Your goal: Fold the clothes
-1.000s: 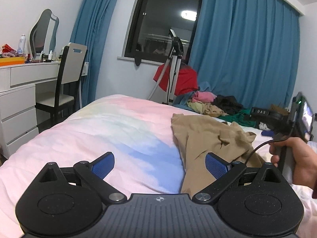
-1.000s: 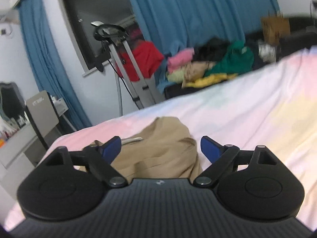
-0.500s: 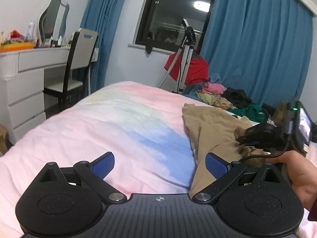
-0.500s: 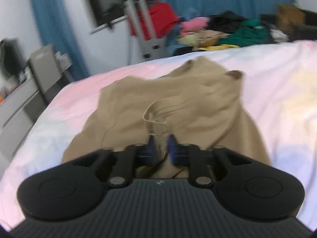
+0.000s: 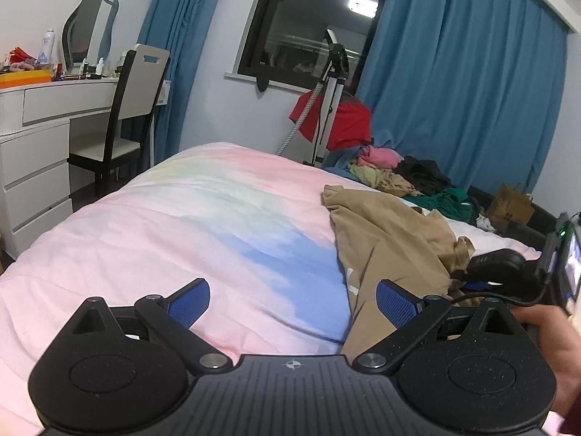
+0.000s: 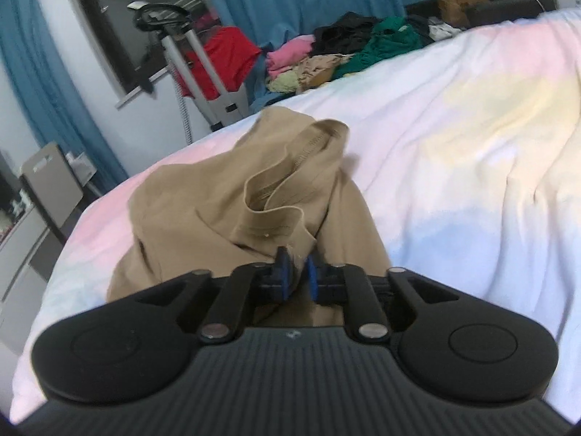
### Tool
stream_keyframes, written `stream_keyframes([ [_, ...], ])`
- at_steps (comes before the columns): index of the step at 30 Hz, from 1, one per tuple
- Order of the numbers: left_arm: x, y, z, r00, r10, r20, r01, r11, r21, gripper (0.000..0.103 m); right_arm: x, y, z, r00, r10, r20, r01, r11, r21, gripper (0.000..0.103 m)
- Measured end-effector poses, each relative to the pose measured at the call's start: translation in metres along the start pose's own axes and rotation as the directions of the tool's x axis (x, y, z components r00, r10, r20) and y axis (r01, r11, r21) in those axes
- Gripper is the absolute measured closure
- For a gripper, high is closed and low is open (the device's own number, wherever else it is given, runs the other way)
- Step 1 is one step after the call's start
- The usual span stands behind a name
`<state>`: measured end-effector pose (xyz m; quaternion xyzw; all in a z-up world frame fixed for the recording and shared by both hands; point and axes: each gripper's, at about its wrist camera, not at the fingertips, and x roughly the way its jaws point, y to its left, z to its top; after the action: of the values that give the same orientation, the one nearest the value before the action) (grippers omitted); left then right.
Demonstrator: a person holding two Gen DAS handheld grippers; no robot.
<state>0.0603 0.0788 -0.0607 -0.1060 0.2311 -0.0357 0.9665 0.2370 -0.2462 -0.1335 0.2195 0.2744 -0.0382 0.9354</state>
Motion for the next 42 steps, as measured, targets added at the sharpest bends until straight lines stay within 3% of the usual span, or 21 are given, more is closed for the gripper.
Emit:
stream_keyframes([
  [1, 0.0, 0.0, 0.0, 1.0, 0.0, -0.001, 0.0, 1.0, 0.005, 0.004, -0.007, 0.005, 0.002, 1.0, 0.003, 0.009, -0.002, 0.999, -0.036, 0.038],
  [3, -0.001, -0.002, 0.0, 1.0, -0.003, 0.0, 0.003, 1.0, 0.024, 0.004, -0.033, 0.016, 0.003, 0.998, -0.011, 0.066, 0.018, 0.993, -0.113, 0.018],
  [7, -0.008, -0.001, 0.002, 1.0, 0.005, 0.007, -0.005, 0.998, 0.07, 0.004, -0.095, 0.032, 0.006, 0.993, 0.02, 0.114, 0.002, 0.983, -0.186, 0.018],
  [14, -0.039, -0.008, -0.001, 1.0, -0.005, -0.018, 0.008, 0.99, 0.14, 0.004, -0.206, 0.032, -0.014, 0.982, 0.151, 0.117, -0.113, 0.953, -0.281, 0.018],
  [17, -0.056, -0.004, -0.003, 0.997, -0.048, -0.063, 0.053, 0.994, 0.092, 0.004, -0.239, 0.021, -0.037, 0.974, 0.186, 0.132, -0.139, 0.943, -0.303, 0.018],
  [20, -0.07, 0.008, -0.004, 0.992, -0.063, -0.111, 0.064, 0.998, 0.006, 0.005, -0.247, 0.006, -0.053, 0.979, 0.171, 0.113, -0.136, 0.954, -0.269, 0.018],
  [24, -0.079, 0.033, -0.001, 0.982, -0.049, -0.184, 0.028, 0.993, -0.112, 0.005, -0.243, -0.008, -0.054, 0.983, 0.171, 0.072, -0.154, 0.968, -0.197, 0.018],
  [27, -0.078, 0.054, -0.002, 0.953, -0.041, -0.299, -0.011, 0.986, -0.168, 0.006, -0.246, -0.012, -0.053, 0.981, 0.177, 0.081, -0.16, 0.97, -0.18, 0.018],
  [30, -0.076, 0.063, -0.003, 0.902, -0.059, -0.428, -0.007, 0.989, -0.151, 0.012, -0.244, -0.015, -0.054, 0.98, 0.186, 0.076, -0.172, 0.971, -0.163, 0.018],
  [32, -0.079, 0.062, 0.002, 0.881, -0.085, -0.466, 0.038, 0.993, -0.109, 0.014, -0.24, -0.018, -0.055, 0.98, 0.191, 0.059, -0.18, 0.972, -0.148, 0.018],
  [36, -0.078, 0.049, 0.008, 0.848, -0.036, -0.528, 0.082, 0.995, 0.064, 0.016, -0.235, -0.023, -0.054, 0.981, 0.188, 0.041, -0.182, 0.976, -0.119, 0.018],
  [38, -0.074, 0.046, 0.005, 0.823, -0.044, -0.567, 0.108, 0.991, 0.08, 0.022, -0.235, -0.024, -0.054, 0.981, 0.188, 0.039, -0.183, 0.978, -0.105, 0.018],
  [40, -0.07, 0.041, 0.001, 0.8, -0.04, -0.599, 0.133, 0.985, 0.111, 0.036, -0.236, -0.026, -0.053, 0.981, 0.19, 0.04, -0.186, 0.978, -0.091, 0.018],
  [42, -0.07, 0.031, -0.005, 0.793, -0.02, -0.608, 0.158, 0.972, 0.174, 0.043, -0.237, -0.028, -0.052, 0.98, 0.193, 0.042, -0.189, 0.979, -0.076, 0.018],
])
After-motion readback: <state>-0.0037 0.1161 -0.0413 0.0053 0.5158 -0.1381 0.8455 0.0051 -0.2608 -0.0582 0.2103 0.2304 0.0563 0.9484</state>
